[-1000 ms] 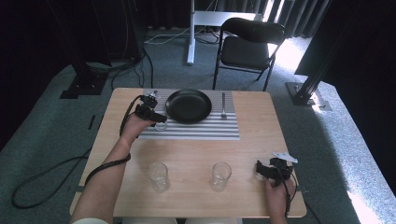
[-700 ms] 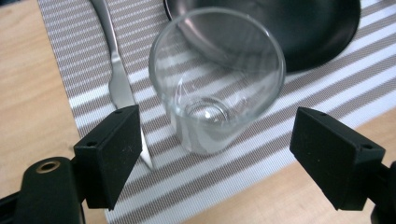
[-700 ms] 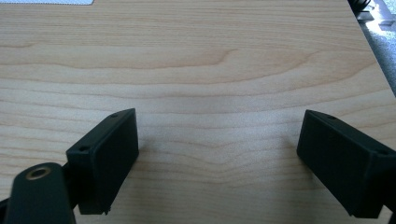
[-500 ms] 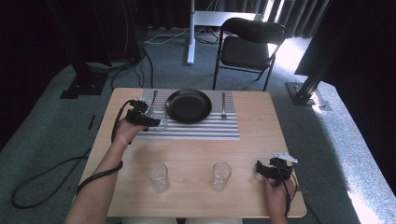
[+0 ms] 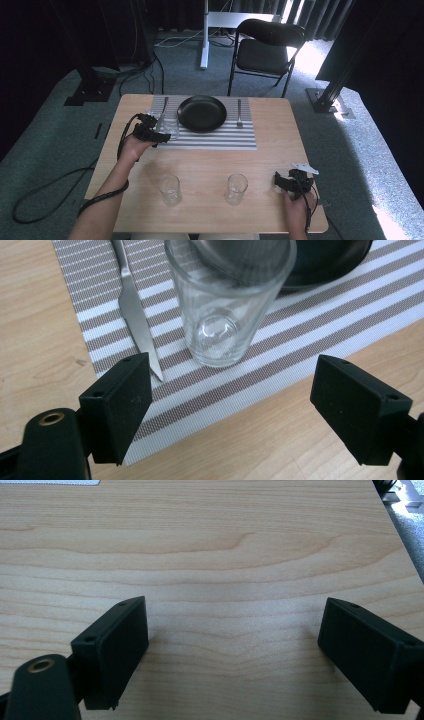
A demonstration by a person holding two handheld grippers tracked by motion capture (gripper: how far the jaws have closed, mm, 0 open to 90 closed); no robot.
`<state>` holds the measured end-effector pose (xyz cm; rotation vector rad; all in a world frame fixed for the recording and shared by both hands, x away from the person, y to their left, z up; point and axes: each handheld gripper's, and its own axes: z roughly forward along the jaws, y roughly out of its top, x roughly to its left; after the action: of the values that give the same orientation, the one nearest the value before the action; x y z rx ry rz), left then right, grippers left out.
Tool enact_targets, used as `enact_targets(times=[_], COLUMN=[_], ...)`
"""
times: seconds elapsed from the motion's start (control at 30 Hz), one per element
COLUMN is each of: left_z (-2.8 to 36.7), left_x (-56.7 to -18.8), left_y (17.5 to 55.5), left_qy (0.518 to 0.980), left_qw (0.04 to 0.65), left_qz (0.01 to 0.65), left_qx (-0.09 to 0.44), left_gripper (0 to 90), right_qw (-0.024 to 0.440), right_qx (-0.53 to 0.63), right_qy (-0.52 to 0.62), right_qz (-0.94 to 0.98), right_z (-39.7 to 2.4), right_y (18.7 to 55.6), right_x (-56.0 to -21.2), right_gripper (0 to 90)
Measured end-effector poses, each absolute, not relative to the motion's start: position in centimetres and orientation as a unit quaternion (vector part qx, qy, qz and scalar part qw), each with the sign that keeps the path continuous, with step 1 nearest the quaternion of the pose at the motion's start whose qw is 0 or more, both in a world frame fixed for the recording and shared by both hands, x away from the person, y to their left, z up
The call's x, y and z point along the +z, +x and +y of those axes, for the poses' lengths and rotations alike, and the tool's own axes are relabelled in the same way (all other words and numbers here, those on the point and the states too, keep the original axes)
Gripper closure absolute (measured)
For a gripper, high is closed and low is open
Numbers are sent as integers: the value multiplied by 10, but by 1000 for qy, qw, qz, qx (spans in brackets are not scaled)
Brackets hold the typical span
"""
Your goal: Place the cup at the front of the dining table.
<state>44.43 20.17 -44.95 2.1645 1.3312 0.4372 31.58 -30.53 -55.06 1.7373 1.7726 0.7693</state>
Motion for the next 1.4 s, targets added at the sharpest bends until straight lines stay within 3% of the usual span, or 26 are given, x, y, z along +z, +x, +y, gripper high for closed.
enact_targets(times=[0.3,0.9,1.4], left_z=[218,241,258], left_x=[-453,-472,-480], left_y=[428,393,361], left_qy=[793,794,771], left_qw=[305,283,309], left_qz=[510,513,530], left_qx=[138,164,169], left_gripper=[175,175,175], right_qw=[268,268,268], right_qx=[285,285,285], right_qy=[644,644,644], right_qz=[657,657,657], right_z=[-305,-305,-305], right_y=[316,316,316], right_x=[-551,-551,-551], right_gripper=[121,121,121])
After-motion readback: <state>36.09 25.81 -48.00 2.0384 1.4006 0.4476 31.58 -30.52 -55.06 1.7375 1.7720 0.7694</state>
